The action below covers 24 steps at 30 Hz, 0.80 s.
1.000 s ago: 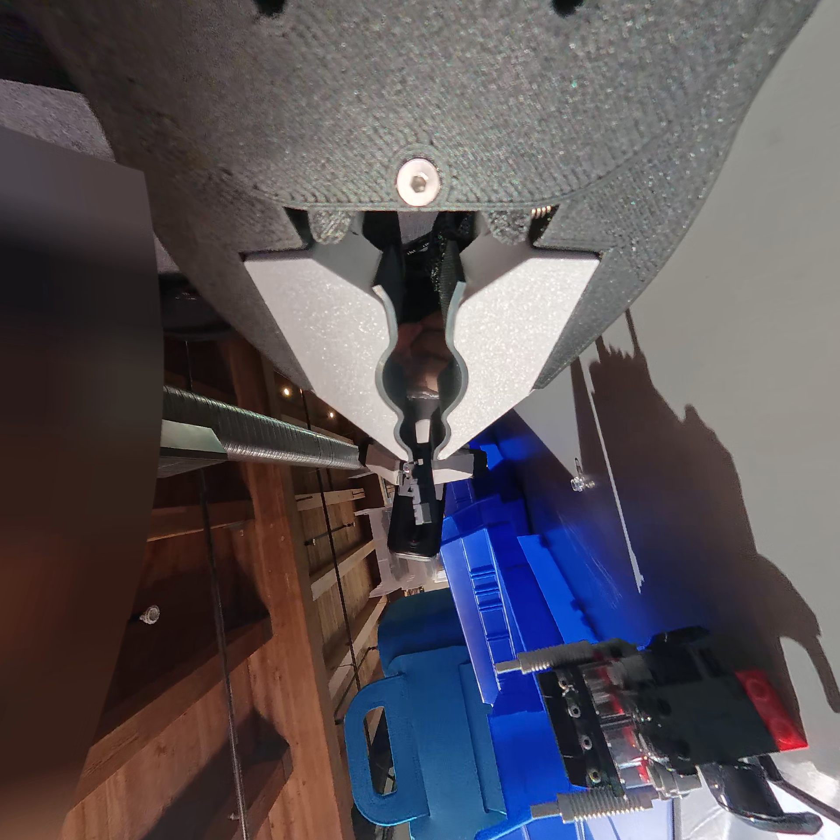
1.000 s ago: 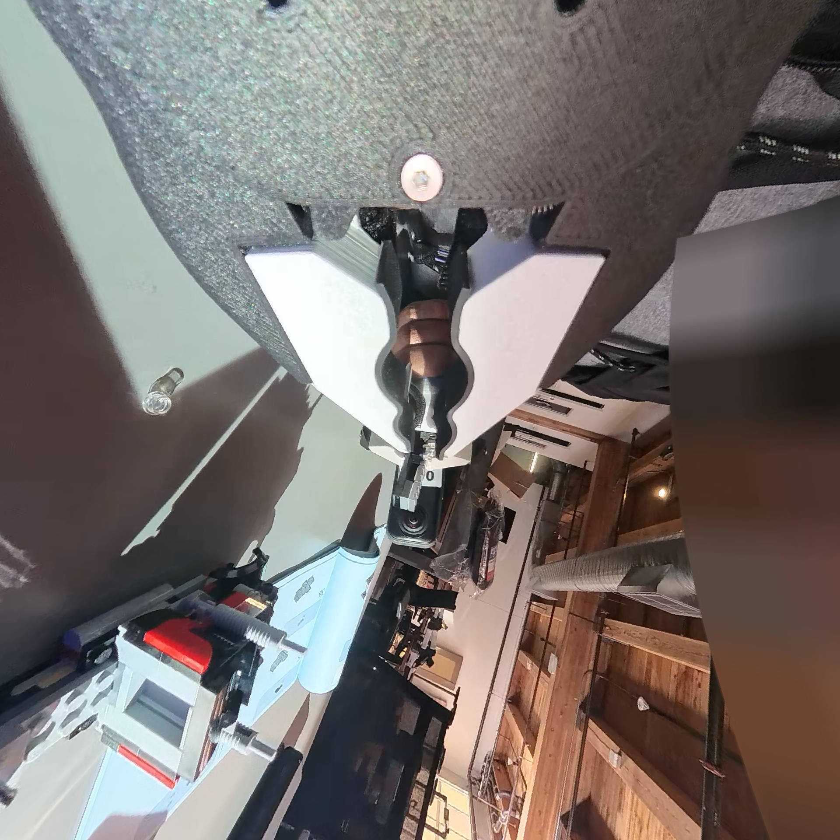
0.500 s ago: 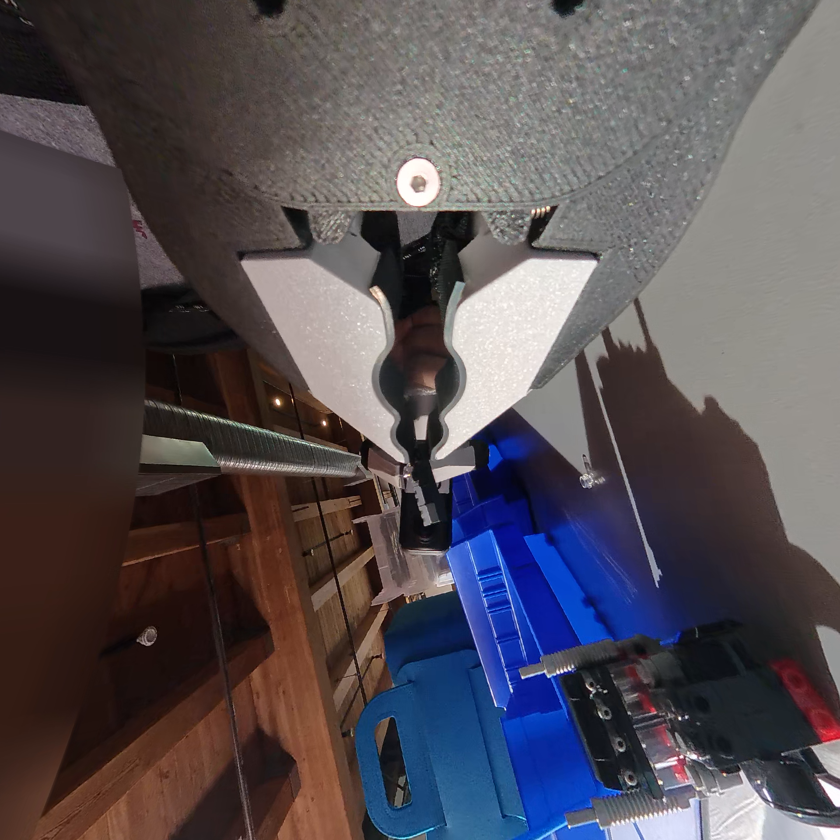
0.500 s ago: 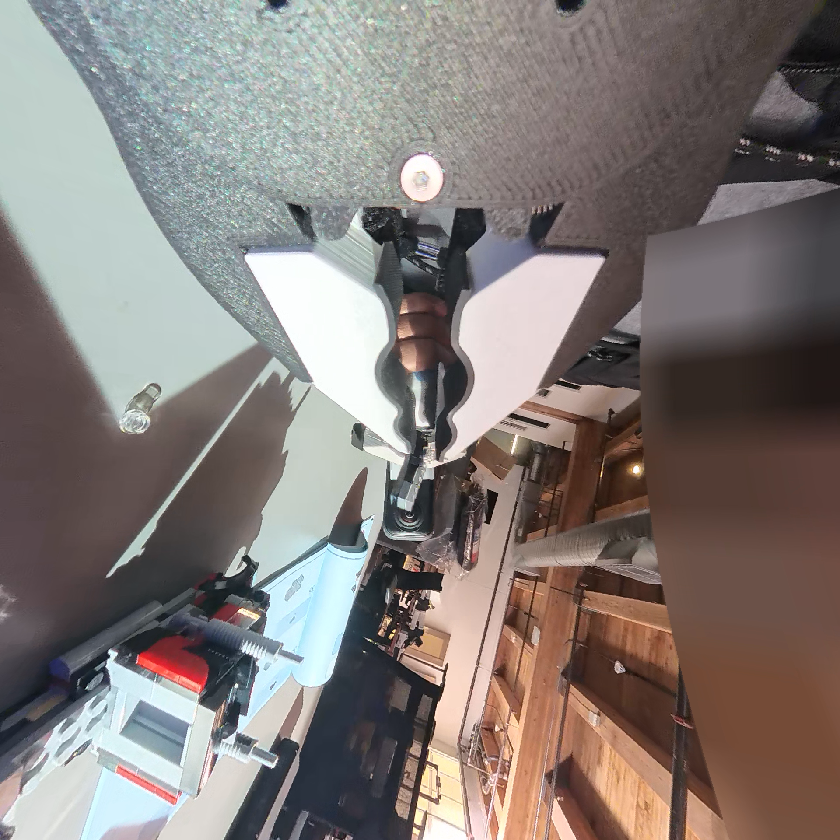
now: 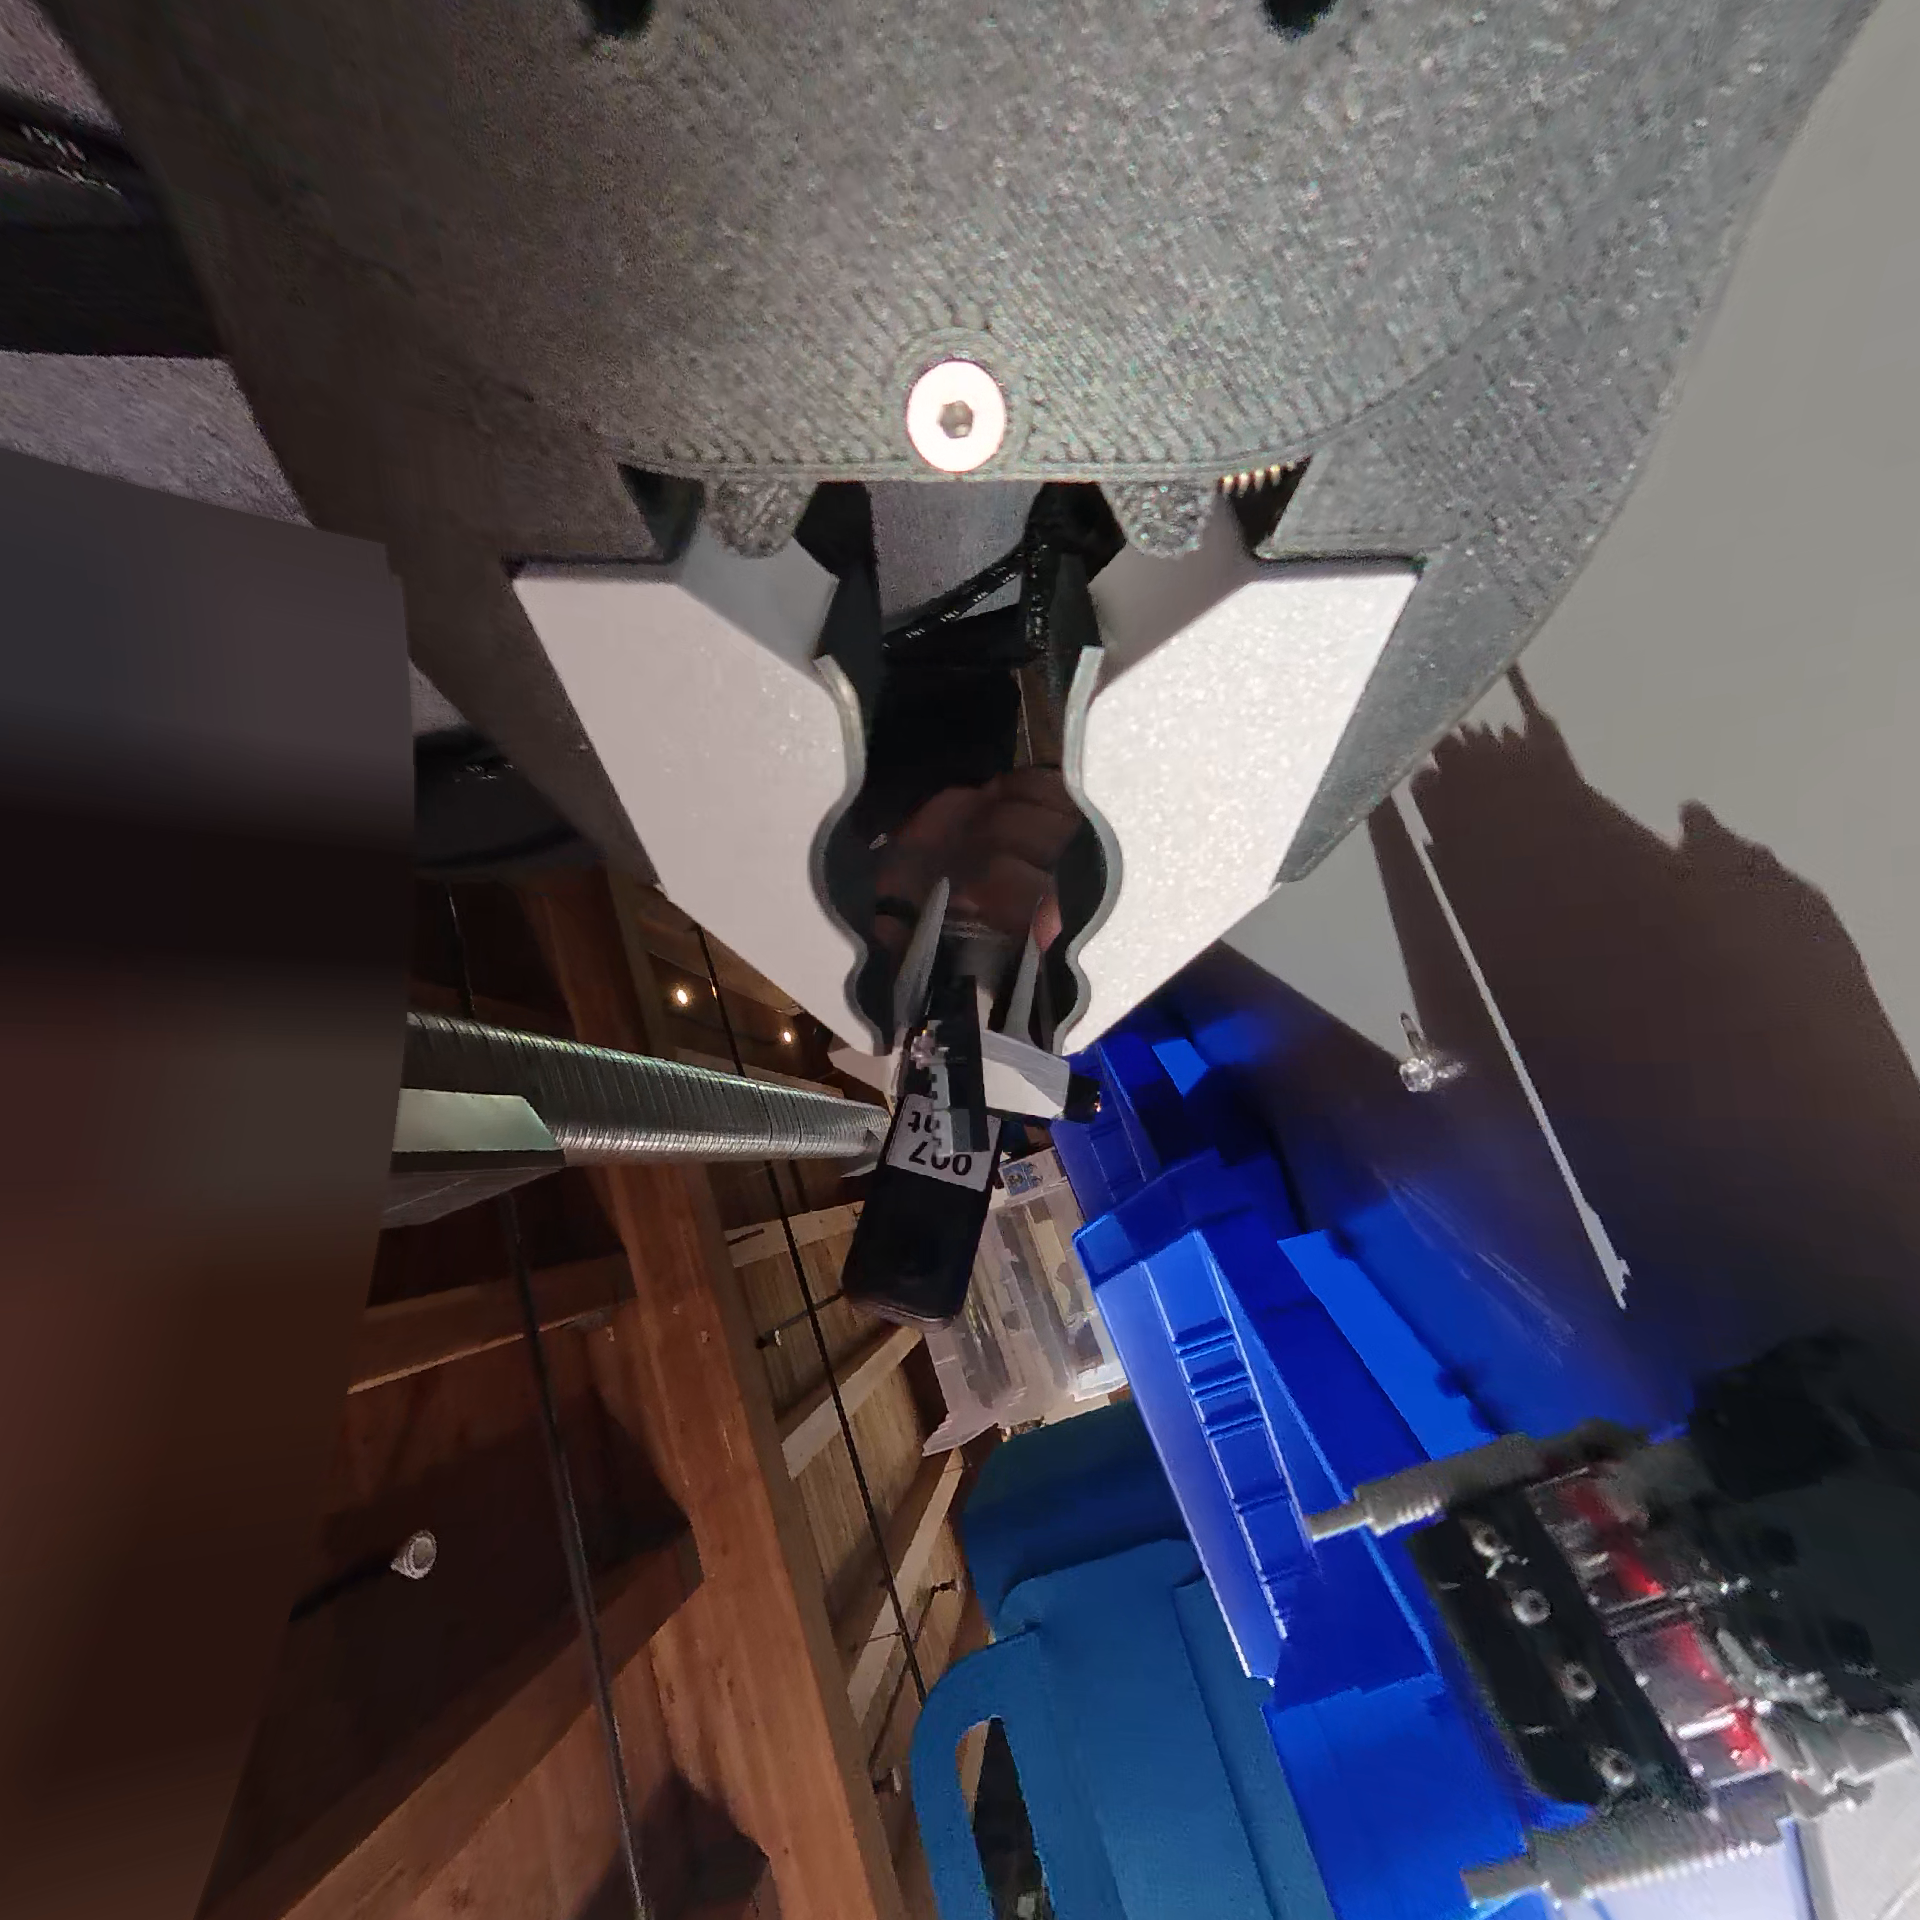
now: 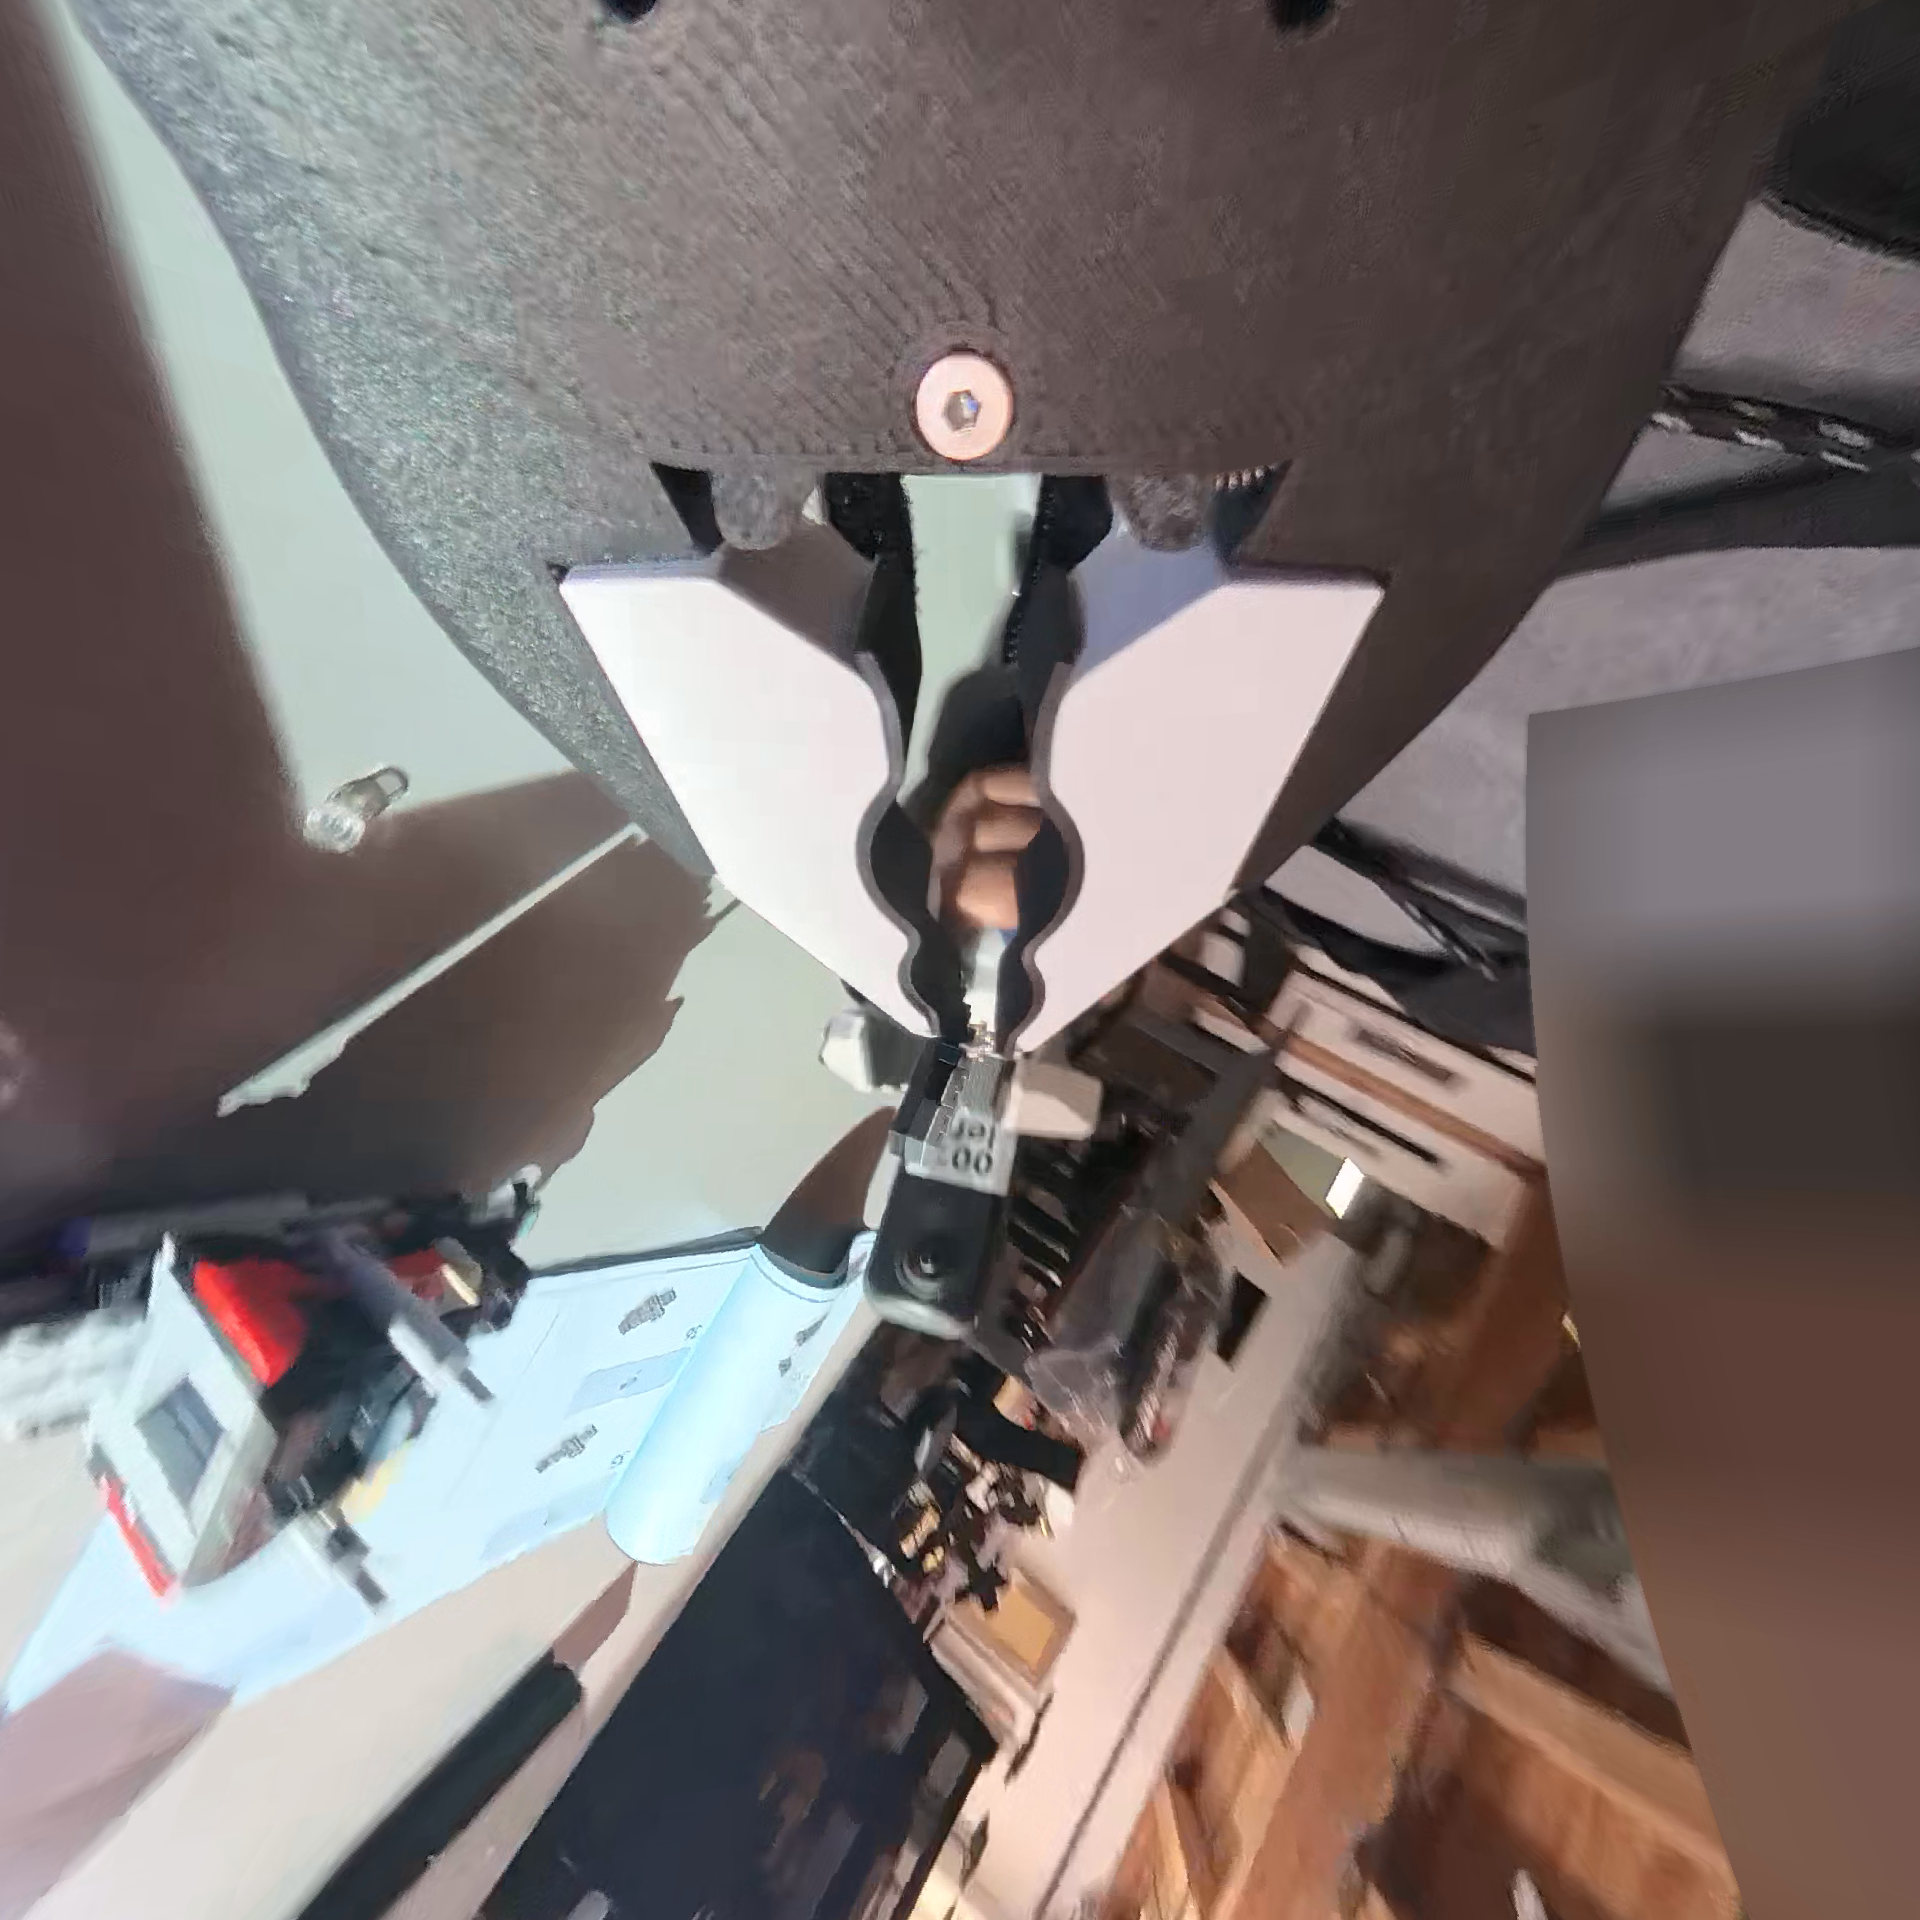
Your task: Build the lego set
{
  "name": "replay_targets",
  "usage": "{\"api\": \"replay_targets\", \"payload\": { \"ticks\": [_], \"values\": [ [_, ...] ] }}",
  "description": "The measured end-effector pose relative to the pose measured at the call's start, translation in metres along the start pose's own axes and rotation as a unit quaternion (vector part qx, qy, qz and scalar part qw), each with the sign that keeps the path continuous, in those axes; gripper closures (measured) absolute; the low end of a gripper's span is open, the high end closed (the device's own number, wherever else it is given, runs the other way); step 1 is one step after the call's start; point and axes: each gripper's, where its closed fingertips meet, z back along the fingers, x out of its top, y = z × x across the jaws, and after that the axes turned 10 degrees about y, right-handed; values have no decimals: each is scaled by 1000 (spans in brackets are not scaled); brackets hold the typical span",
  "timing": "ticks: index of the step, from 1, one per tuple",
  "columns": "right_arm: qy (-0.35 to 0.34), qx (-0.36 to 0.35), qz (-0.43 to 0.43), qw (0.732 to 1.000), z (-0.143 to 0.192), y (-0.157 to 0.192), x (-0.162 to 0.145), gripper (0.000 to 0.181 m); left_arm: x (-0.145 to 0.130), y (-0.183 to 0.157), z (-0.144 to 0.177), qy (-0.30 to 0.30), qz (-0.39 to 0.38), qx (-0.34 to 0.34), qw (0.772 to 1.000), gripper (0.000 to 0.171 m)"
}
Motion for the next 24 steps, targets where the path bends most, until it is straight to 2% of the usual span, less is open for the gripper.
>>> {"api": "replay_targets", "payload": {
  "ticks": [4, 7, 9, 11, 17, 24],
  "values": [
    [29, -22, 73, 997, 0, 8, -1, 171, 0, -13, -2, 29, -67, -12, 997, 142],
    [56, -42, 127, 990, -2, 12, -6, 171, -7, -19, -6, 64, -120, -7, 991, 148],
    [63, -48, 153, 985, -3, 16, -8, 171, -7, -19, -7, 72, -148, 2, 986, 158],
    [67, -51, 169, 982, -4, 19, -9, 171, -9, -22, -7, 78, -176, 4, 981, 161],
    [61, -49, 168, 983, -3, 21, -12, 170, -13, -23, -7, 90, -255, 34, 962, 162],
    [52, -6, 162, 985, -3, 33, -15, 171, -20, -33, -7, 104, -310, 15, 945, 161]
  ]
}}
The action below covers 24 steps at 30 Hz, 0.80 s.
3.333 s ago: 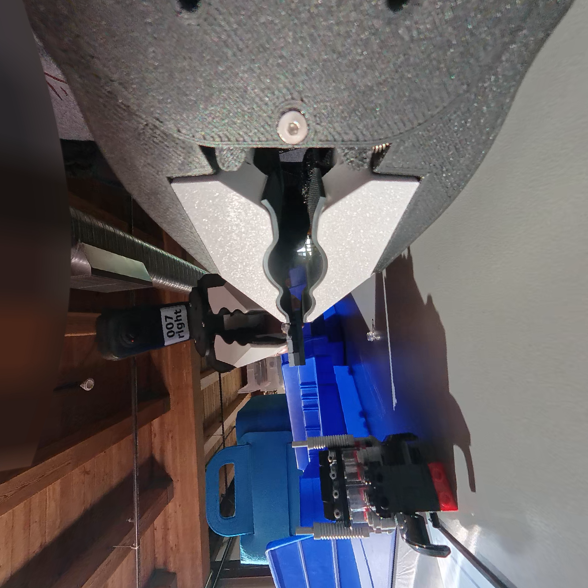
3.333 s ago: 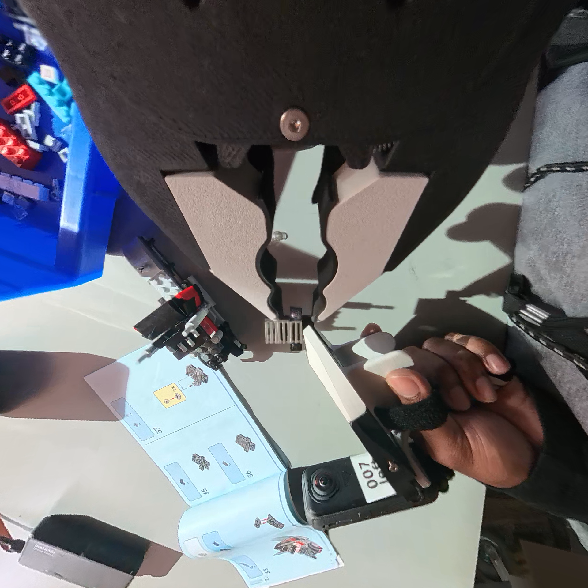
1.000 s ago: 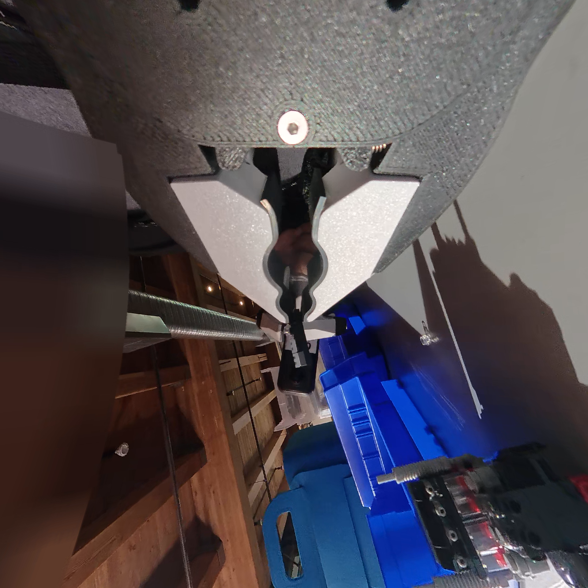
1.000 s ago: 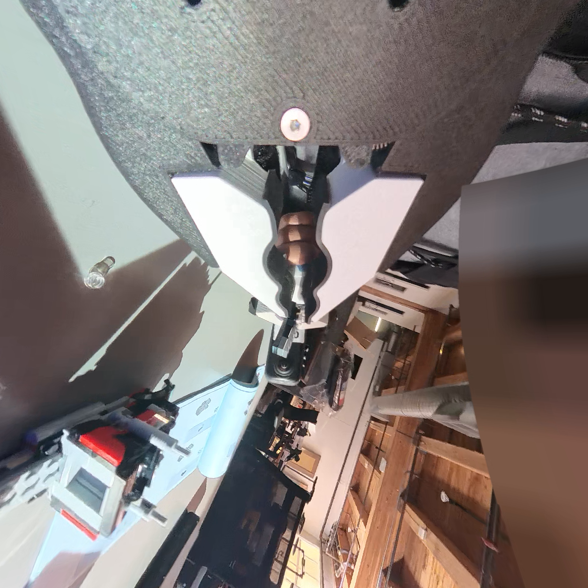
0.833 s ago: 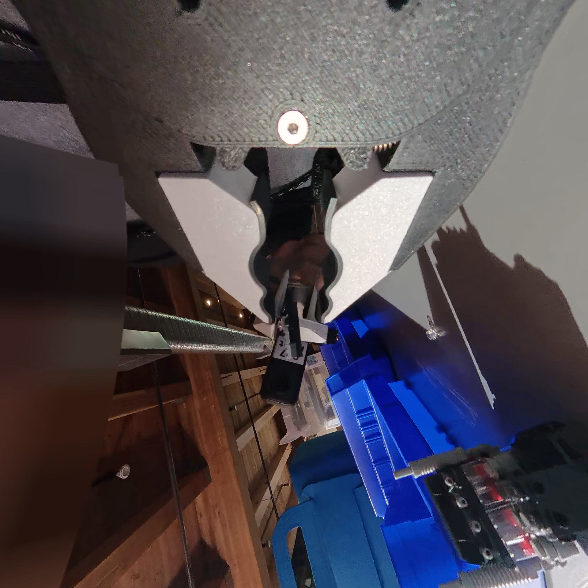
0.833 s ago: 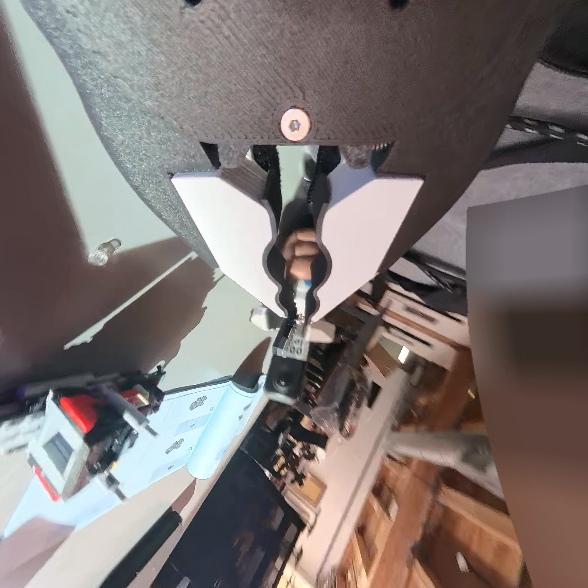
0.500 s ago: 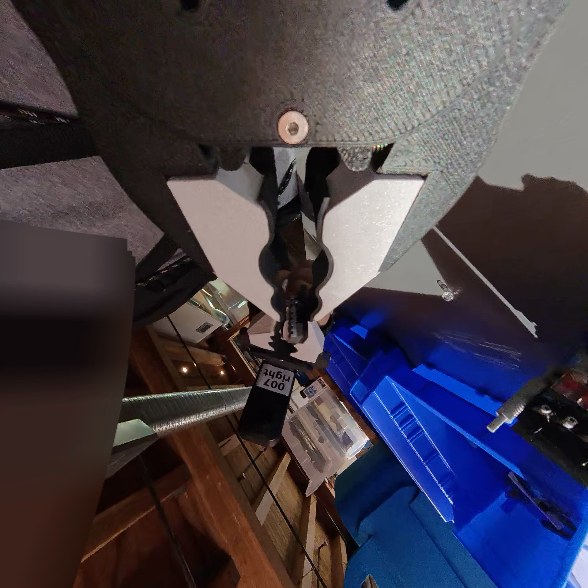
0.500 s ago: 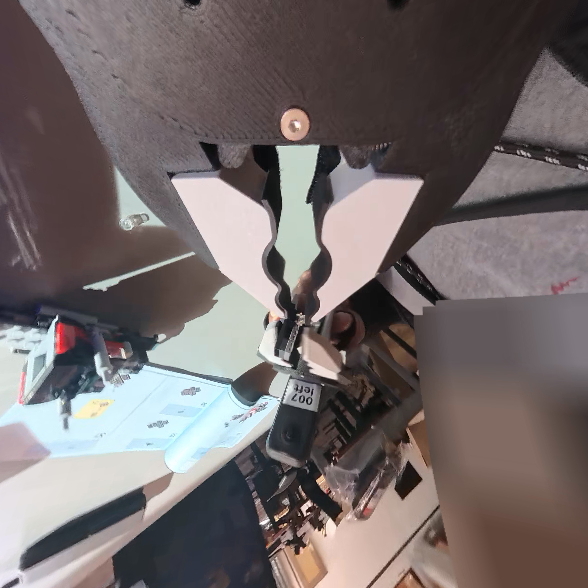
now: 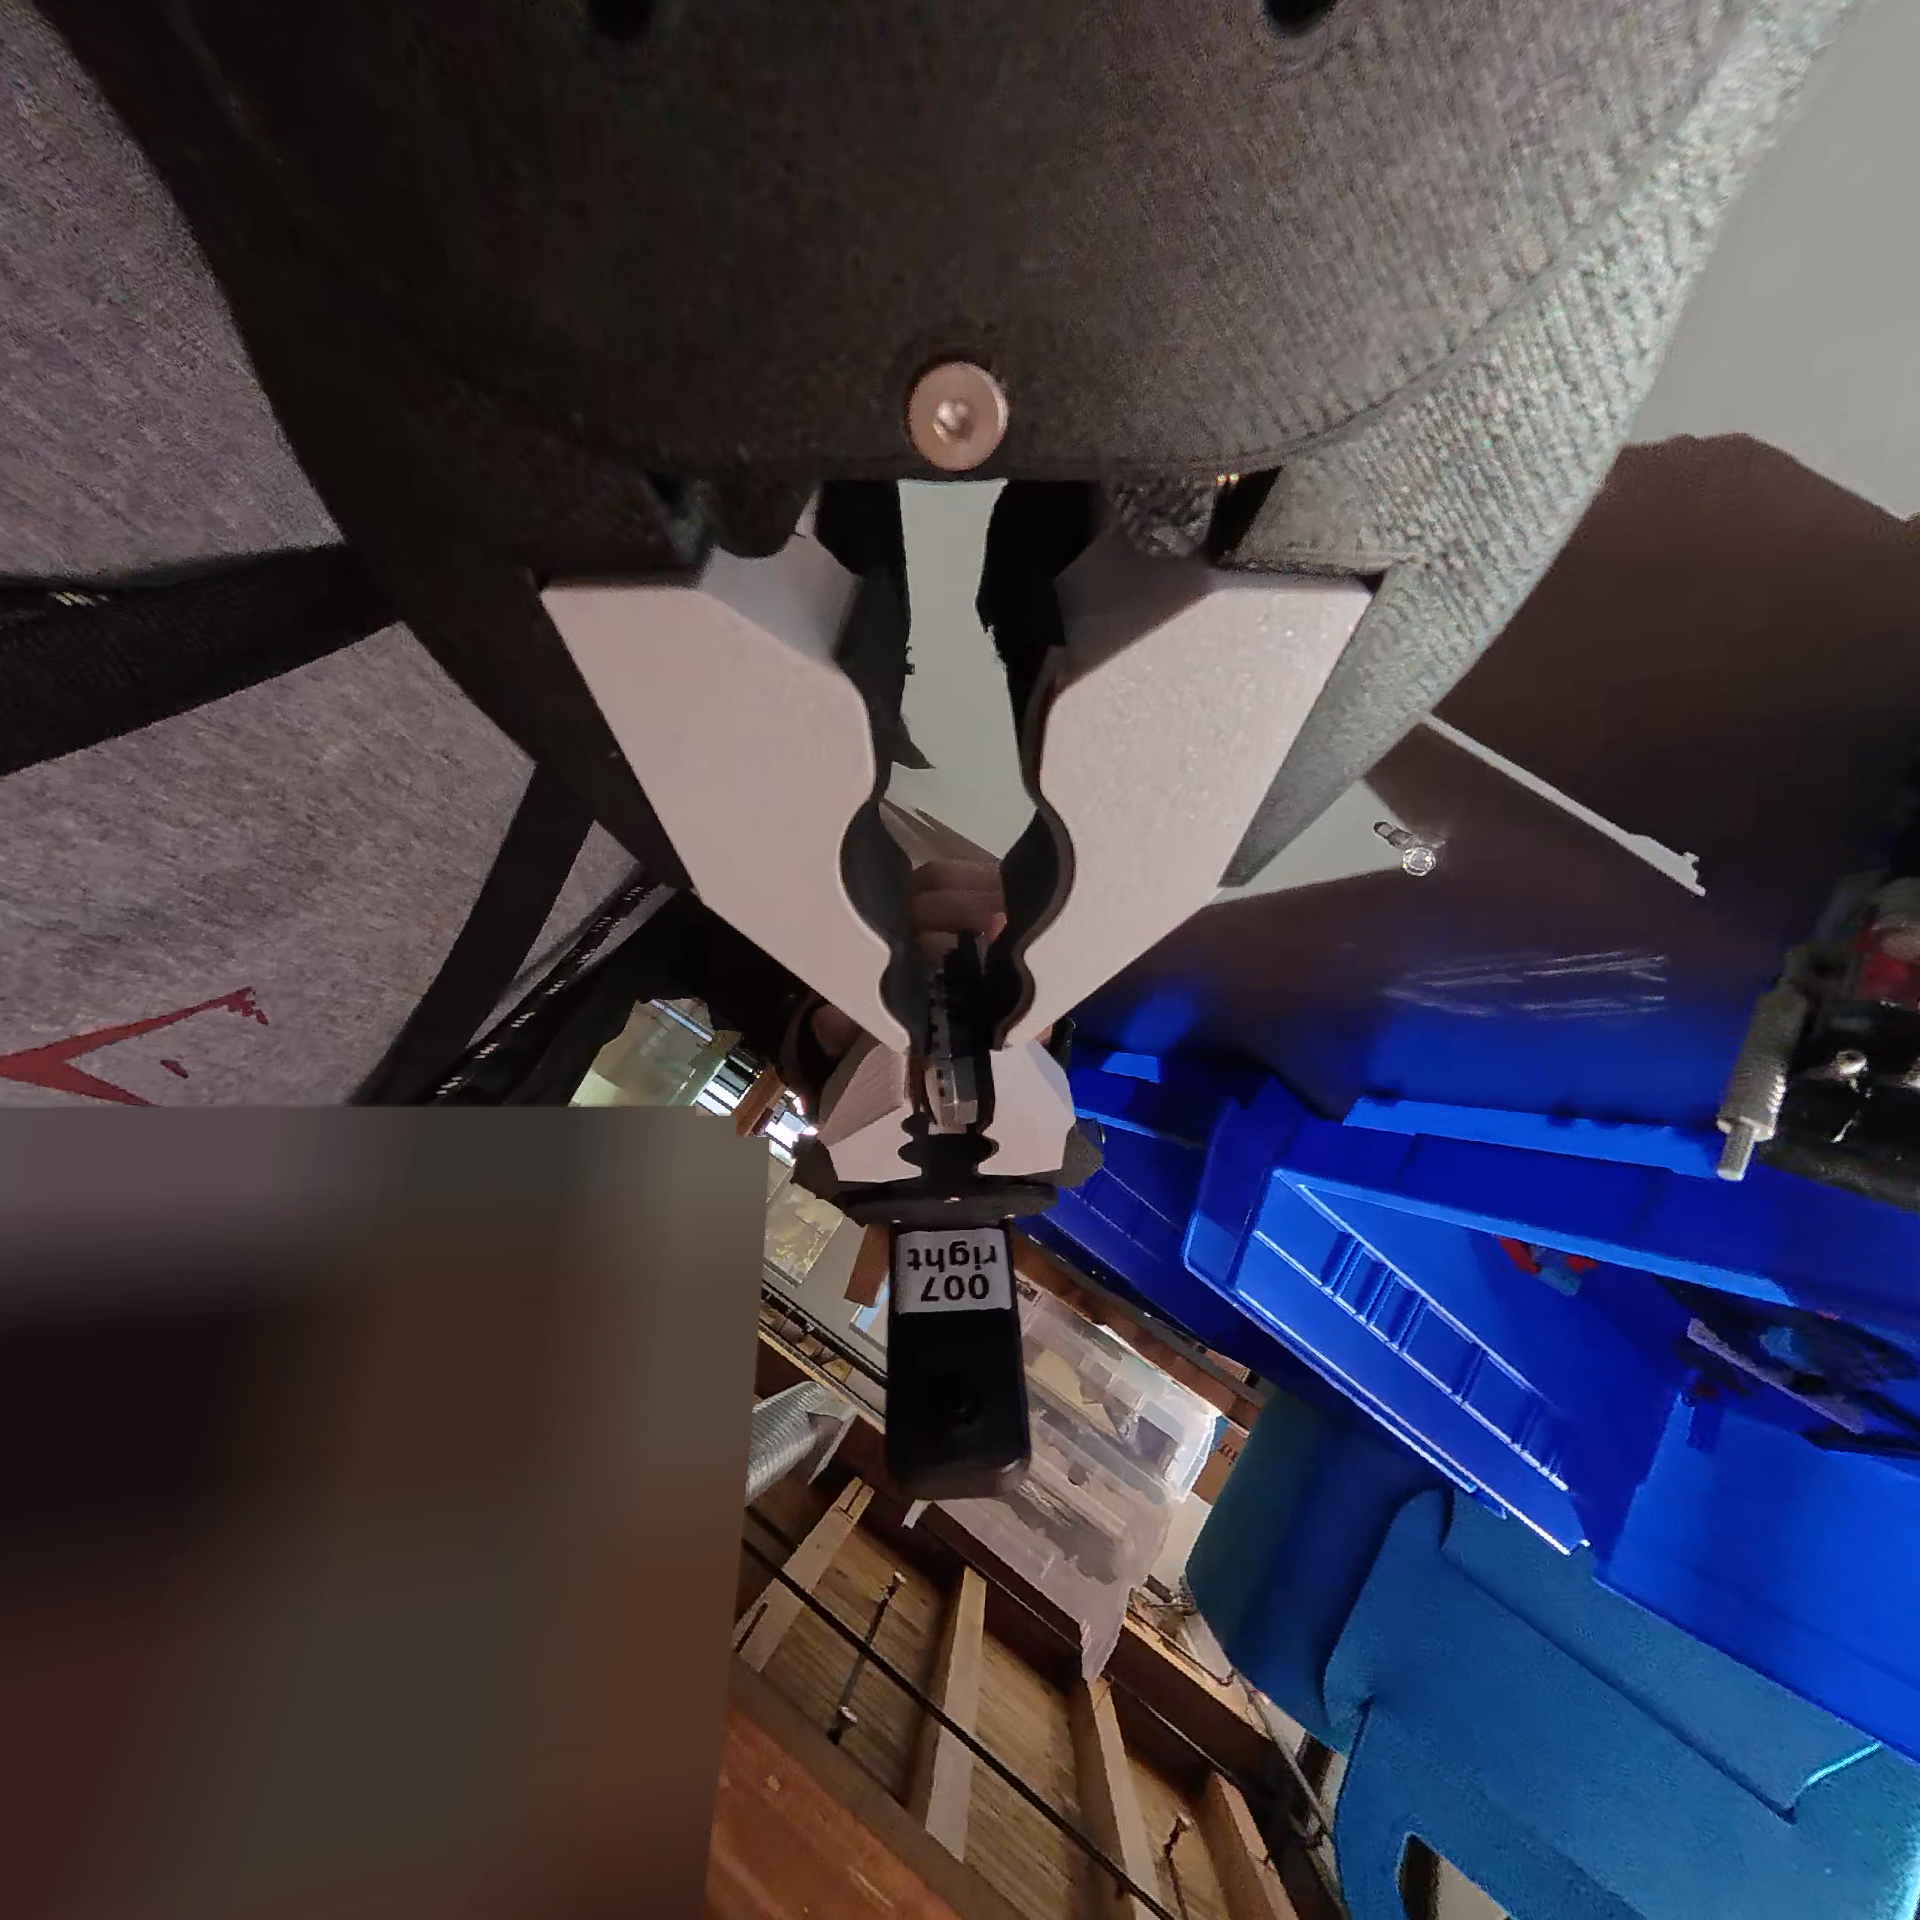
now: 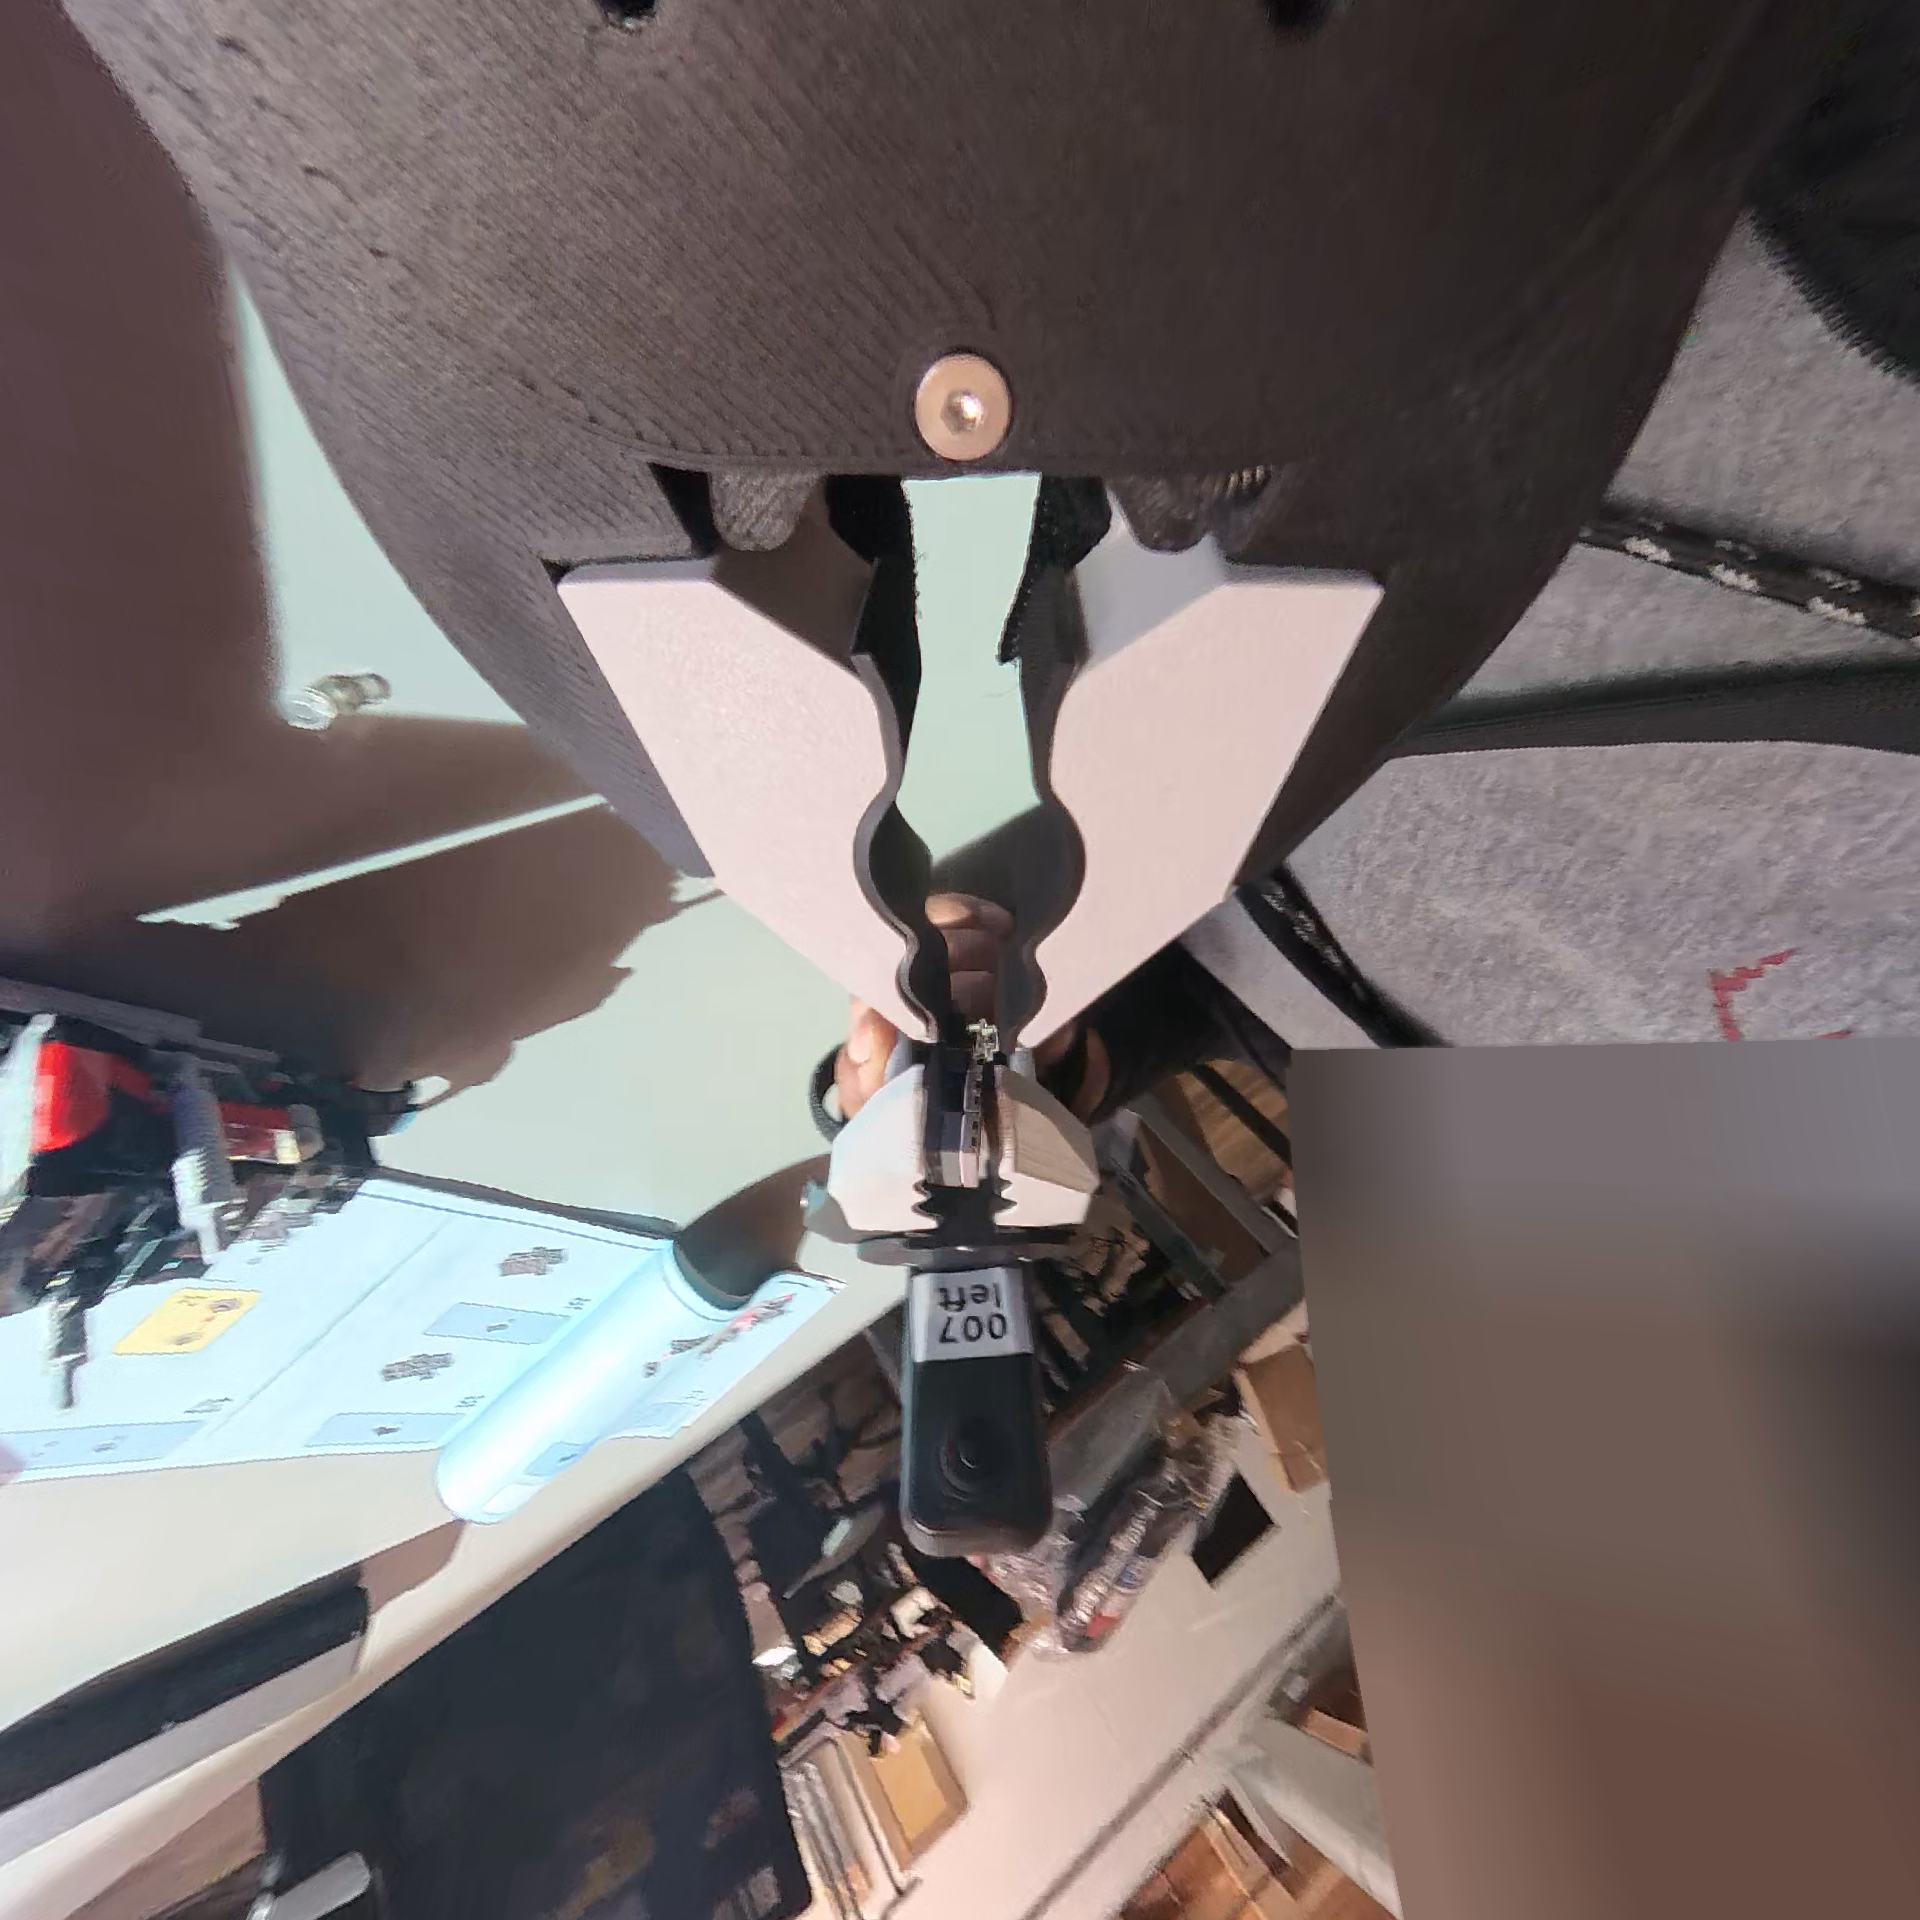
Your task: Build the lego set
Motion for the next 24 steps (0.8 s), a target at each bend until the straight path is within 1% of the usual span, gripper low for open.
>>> {"api": "replay_targets", "payload": {
  "ticks": [5, 9, 12, 20, 24],
  "values": [
    [-14, 49, -21, 998, 1, 8, 0, 171, 0, -8, -1, 4, -31, -19, 999, 160],
    [-15, 60, -17, 998, 0, 10, -1, 171, 0, -10, -1, 9, -49, -22, 999, 160],
    [-11, 30, 14, 999, 0, 7, -1, 170, 1, -8, 0, 7, -54, -14, 998, 161],
    [-24, -26, 126, 991, -1, 16, 4, 167, 3, -18, 2, 0, -113, -11, 993, 161],
    [-24, -28, 146, 989, -1, 19, 4, 170, 2, -20, 2, 1, -126, -13, 992, 161]
  ]
}}
